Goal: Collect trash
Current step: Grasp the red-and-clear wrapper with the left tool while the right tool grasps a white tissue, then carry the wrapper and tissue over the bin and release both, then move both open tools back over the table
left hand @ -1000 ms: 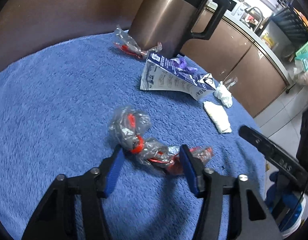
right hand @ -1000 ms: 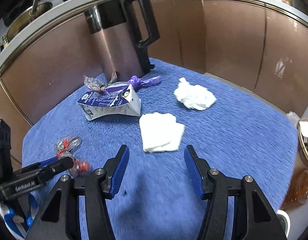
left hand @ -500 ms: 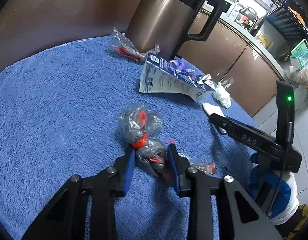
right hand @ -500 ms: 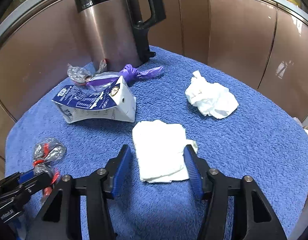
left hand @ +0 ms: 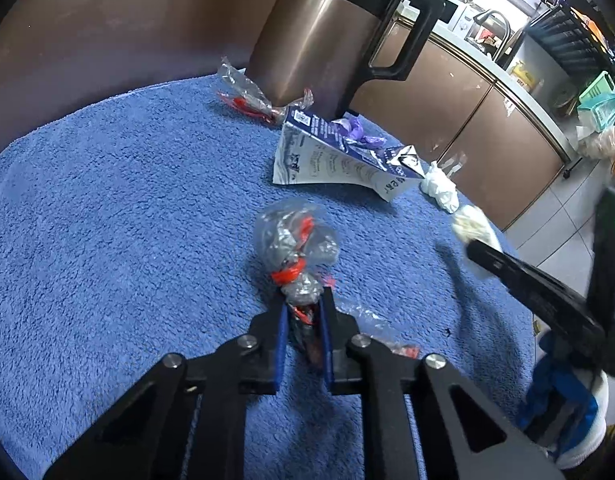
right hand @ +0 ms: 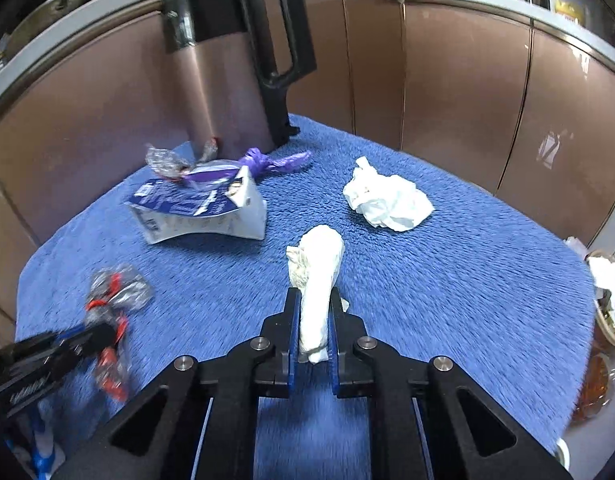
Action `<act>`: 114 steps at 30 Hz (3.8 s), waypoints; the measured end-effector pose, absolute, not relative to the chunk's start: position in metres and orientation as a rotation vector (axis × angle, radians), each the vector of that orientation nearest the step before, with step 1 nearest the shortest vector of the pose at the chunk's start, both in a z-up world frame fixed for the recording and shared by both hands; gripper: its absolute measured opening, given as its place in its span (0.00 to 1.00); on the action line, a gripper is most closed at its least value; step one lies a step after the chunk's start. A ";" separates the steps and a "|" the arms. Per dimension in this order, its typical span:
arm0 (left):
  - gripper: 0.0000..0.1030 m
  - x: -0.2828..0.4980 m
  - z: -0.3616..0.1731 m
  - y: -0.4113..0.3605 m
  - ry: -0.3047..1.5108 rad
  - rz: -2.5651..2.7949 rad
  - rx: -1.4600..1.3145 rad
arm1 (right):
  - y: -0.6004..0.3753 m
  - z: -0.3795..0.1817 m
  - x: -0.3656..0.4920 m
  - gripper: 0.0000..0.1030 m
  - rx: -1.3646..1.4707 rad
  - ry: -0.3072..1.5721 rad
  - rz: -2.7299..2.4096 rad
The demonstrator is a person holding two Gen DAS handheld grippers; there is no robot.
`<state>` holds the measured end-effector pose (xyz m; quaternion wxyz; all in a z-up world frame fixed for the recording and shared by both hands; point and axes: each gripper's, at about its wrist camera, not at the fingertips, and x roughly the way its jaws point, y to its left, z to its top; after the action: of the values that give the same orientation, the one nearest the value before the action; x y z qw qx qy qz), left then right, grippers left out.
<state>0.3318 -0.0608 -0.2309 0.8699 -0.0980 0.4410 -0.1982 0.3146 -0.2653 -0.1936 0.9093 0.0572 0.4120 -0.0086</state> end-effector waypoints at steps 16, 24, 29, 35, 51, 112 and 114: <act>0.10 0.253 -0.167 -0.033 0.834 -0.442 -0.237 | -0.273 -0.124 0.177 0.11 0.154 0.703 0.002; 0.10 0.212 -0.126 -0.028 0.759 -0.456 -0.222 | -0.307 -0.095 0.099 0.12 0.225 0.616 -0.068; 0.10 0.193 -0.110 -0.048 0.749 -0.515 -0.200 | -0.337 -0.088 0.052 0.12 0.260 0.589 -0.148; 0.10 0.172 -0.101 -0.111 0.758 -0.633 -0.093 | -0.381 -0.103 0.011 0.12 0.319 0.600 -0.275; 0.10 0.132 -0.168 -0.352 0.926 -0.951 0.311 | -0.482 -0.208 -0.026 0.13 0.535 0.745 -0.487; 0.51 0.094 -0.072 -0.211 0.660 -1.038 0.063 | -0.394 -0.122 -0.008 0.35 0.354 0.712 -0.414; 0.51 0.090 -0.065 -0.195 0.620 -1.020 0.057 | -0.381 -0.109 -0.009 0.36 0.329 0.696 -0.392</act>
<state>0.0898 -0.1950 -0.0652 0.8268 0.0268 0.2921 -0.4800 -0.0088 -0.3808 -0.1094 0.9081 0.1596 0.3374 -0.1898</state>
